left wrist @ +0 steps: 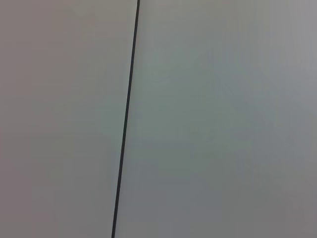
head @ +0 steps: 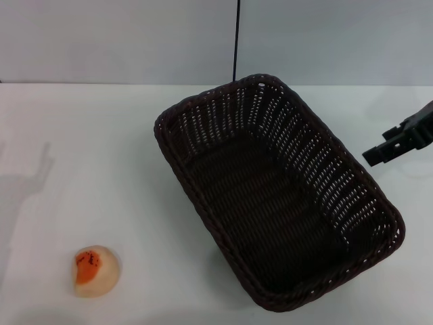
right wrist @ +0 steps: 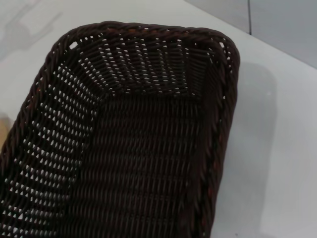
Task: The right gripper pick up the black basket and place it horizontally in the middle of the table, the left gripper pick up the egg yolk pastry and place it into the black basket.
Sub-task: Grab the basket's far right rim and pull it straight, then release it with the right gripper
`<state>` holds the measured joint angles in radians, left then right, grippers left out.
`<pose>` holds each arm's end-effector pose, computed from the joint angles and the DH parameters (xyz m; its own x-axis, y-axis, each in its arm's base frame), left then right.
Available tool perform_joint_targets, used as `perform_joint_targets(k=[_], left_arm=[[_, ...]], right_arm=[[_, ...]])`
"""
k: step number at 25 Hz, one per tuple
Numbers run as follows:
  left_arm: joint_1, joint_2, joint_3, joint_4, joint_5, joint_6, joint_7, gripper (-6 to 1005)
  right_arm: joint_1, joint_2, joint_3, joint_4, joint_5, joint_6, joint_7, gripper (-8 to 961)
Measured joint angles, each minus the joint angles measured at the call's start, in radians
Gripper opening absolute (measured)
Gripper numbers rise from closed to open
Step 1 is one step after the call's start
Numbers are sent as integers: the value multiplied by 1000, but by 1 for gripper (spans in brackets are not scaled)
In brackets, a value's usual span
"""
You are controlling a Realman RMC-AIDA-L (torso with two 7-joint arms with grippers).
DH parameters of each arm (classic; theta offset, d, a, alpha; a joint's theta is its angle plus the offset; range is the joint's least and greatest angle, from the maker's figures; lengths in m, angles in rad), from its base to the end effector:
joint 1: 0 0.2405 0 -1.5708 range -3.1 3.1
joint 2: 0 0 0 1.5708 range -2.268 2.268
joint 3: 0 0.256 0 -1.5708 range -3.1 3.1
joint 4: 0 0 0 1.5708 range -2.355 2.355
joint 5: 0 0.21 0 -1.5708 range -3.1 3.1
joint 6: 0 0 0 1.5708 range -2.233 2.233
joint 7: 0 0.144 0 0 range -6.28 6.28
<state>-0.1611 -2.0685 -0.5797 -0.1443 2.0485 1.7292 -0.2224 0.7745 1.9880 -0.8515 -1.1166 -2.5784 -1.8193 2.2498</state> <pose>-0.3461 0.2141 0.0277 0.6038 -0.3513 0.7156 0.7429 -0.0775 -0.6649 0.2008 0.3758 0.0748 0.7206 -0.6847 0.1090 -0.6451 -0.7197 -0.2567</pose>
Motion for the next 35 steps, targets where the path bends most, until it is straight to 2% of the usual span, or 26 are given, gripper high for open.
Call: perform_joint_targets(k=[15, 20, 24, 35], left_arm=[[-14, -3, -2, -1, -2, -31, 0, 789], [-16, -3, -4, -2, -2, -47, 0, 787], [-19, -2, -5, -1, -2, -56, 0, 786], [-16, -2, 0, -1, -2, -66, 0, 783]], right_arm=[[42, 36, -26, 177, 3, 109, -10, 665], [69, 38, -48, 258, -4, 136, -10, 644], [73, 38, -49, 261, -3, 134, -10, 626], [70, 33, -22, 255, 4, 109, -2, 231]])
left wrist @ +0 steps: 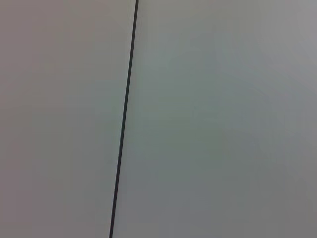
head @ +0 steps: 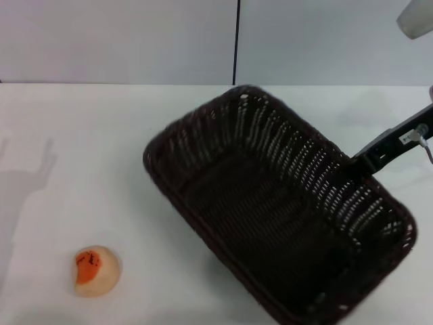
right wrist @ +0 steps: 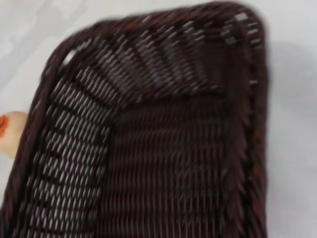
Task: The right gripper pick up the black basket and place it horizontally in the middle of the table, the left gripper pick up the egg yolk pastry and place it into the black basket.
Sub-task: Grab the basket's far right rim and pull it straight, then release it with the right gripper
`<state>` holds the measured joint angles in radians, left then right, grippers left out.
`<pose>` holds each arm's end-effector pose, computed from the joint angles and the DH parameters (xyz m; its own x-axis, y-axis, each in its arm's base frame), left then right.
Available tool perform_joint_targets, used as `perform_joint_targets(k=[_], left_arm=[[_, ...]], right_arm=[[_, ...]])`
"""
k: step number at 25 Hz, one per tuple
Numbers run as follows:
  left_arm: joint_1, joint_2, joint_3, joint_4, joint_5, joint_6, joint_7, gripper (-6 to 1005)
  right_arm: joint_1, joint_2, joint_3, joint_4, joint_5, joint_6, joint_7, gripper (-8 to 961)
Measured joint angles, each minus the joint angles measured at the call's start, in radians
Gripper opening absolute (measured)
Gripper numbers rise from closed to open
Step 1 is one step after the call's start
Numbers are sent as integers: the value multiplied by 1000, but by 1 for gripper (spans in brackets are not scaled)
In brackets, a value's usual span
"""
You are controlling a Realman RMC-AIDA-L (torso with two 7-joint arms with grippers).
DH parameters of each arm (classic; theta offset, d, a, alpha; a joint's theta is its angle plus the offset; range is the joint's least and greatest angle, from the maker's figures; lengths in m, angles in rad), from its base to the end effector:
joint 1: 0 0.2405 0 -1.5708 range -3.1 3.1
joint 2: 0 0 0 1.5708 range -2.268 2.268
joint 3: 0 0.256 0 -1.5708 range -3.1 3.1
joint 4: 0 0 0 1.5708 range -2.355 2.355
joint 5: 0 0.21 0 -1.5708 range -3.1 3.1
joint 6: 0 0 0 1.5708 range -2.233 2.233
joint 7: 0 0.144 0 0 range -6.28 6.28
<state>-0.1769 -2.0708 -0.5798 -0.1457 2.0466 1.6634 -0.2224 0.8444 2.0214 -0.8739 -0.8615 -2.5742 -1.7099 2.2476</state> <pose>-0.3493 0.2228 0.0216 0.6134 -0.3011 0.7301 0.7483 -0.0743 -0.6592 0.2023 0.3778 0.0205 0.6791 -0.7195 0.1457 -0.7054 -0.6945 -0.1417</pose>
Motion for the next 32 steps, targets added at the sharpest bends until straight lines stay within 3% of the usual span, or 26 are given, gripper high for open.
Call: perform_joint_targets(k=[4, 11, 14, 24, 28, 32], left_arm=[[0, 0, 0, 0, 0, 2, 0, 782], [-2, 0, 0, 0, 0, 4, 0, 780], [-4, 0, -1, 0, 0, 4, 0, 779], [-5, 0, -2, -11, 3, 9, 0, 776], [-5, 0, 7, -11, 7, 10, -12, 774], [5, 1, 28, -22, 8, 12, -18, 773]], right_arm=[[-9, -6, 34, -2, 34, -14, -2, 201], [-55, -69, 46, -11, 248, -52, -15, 183], [-62, -78, 49, -17, 284, -59, -25, 181], [-36, -135, 47, -59, 399, -110, -99, 183], [-3, -141, 48, -63, 400, -113, -279, 184], [25, -130, 21, -61, 385, -121, -410, 186]])
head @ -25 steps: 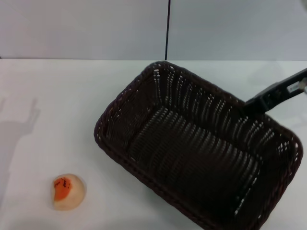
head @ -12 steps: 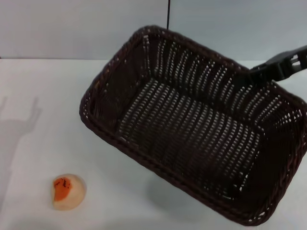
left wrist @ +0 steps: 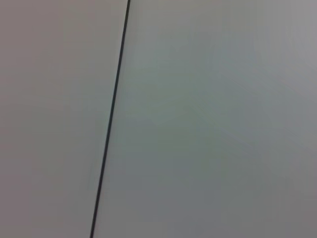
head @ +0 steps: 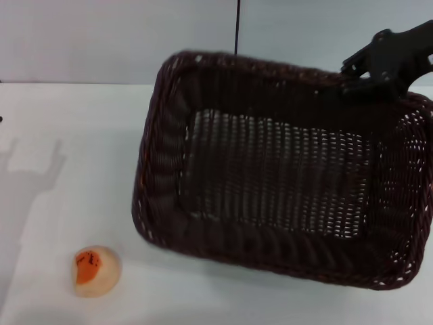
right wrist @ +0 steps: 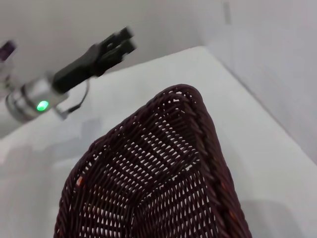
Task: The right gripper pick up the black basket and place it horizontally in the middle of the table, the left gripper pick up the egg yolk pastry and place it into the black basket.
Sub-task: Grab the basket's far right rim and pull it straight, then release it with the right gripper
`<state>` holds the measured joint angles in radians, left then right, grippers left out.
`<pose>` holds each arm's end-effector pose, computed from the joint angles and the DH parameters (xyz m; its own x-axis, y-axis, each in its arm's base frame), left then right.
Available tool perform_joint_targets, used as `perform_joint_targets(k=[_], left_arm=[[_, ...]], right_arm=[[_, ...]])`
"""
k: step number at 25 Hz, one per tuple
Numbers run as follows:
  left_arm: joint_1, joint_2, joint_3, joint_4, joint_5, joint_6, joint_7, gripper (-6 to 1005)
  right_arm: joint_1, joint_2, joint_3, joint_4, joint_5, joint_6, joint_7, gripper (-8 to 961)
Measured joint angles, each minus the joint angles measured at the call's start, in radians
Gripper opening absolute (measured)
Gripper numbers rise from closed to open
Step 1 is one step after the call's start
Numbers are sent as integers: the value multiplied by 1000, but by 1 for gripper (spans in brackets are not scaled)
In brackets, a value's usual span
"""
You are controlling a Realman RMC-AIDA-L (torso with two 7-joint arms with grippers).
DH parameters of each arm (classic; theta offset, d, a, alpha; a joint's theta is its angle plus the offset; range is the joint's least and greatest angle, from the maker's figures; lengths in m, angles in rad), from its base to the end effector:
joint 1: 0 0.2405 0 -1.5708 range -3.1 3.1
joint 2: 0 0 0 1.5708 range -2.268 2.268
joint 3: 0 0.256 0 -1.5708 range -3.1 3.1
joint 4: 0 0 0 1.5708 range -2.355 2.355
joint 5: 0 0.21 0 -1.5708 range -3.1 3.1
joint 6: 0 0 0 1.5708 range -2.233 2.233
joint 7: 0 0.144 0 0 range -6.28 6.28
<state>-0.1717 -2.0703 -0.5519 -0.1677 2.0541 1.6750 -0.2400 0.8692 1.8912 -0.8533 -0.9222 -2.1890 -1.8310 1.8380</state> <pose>-0.3428 0.2213 0.0161 0.5805 -0.3034 0.7556 0.7642 -0.1173 -0.6342 0.1465 0.3929 0.0812 0.9618 -0.2515 -0.1079 -0.2555 -0.9665 -0.0256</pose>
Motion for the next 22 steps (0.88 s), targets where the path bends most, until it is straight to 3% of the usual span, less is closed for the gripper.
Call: perform_joint_targets(k=[7, 22], left_arm=[[8, -1, 30, -1, 0, 0, -23, 771], [49, -2, 69, -23, 0, 11, -35, 767]], right_arm=[[25, 34, -51, 37, -16, 46, -178, 188], [10, 83, -54, 103, -11, 131, -332, 194]])
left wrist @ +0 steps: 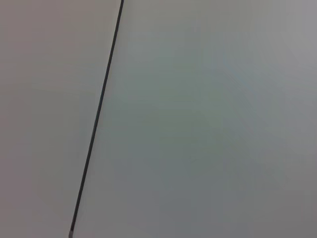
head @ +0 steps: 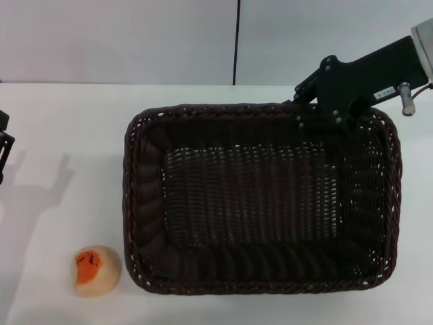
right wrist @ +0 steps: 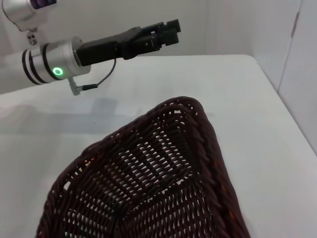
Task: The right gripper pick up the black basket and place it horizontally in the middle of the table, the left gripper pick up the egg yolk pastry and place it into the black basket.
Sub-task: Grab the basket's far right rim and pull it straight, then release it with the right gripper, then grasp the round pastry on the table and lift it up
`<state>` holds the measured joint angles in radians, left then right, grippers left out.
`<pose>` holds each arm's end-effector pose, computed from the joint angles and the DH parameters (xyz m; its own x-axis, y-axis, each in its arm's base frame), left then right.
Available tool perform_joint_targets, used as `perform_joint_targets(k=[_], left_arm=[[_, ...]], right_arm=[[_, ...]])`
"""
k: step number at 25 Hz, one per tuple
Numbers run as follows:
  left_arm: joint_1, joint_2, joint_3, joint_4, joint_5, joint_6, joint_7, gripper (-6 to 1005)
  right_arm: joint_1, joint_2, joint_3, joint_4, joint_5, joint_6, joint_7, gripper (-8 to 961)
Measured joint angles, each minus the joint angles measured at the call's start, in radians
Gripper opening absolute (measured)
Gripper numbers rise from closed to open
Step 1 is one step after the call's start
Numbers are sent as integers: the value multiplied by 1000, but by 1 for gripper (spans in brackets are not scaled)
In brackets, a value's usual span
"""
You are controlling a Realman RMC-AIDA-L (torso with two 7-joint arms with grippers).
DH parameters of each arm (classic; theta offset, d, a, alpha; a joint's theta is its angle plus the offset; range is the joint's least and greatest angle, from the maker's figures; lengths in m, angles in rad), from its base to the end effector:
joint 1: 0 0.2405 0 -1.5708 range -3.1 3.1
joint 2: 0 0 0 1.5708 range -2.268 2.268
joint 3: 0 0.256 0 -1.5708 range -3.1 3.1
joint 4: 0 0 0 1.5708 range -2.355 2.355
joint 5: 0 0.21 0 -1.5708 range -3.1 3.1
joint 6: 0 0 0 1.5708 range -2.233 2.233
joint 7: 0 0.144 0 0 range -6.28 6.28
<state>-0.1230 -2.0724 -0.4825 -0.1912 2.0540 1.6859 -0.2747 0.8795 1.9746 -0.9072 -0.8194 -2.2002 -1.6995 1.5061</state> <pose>-0.3424 0.2031 0.0044 0.5410 -0.2605 0.7996 0.7923 -0.1611 -0.5885 0.1478 0.3922 0.0275 0.9931 0.0123 -0.1168 0.0093 -0.9996 -0.0260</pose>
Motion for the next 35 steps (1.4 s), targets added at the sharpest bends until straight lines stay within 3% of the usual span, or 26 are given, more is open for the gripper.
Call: perform_joint_targets(k=[11, 17, 22, 25, 27, 31, 35], left_arm=[[33, 0, 8, -24, 0, 9, 0, 763], [47, 0, 29, -30, 0, 26, 0, 762], [50, 0, 60, -37, 0, 33, -1, 760], [50, 0, 69, -39, 0, 34, -1, 759], [50, 0, 78, -39, 0, 32, -1, 759], [42, 0, 102, -33, 0, 21, 1, 757], [36, 4, 137, -14, 0, 18, 1, 756]], right_arm=[[-20, 11, 4, -13, 0, 25, -65, 198], [-76, 44, 4, -111, 8, 39, -116, 200], [-86, 47, 11, -149, 19, 52, -145, 202], [-84, 47, 18, -166, 29, 69, -161, 291], [-78, 40, 22, -197, 71, 103, -181, 351], [-79, 31, 35, -241, 154, 133, -194, 351], [-130, 39, 108, -253, 326, 146, -221, 351]])
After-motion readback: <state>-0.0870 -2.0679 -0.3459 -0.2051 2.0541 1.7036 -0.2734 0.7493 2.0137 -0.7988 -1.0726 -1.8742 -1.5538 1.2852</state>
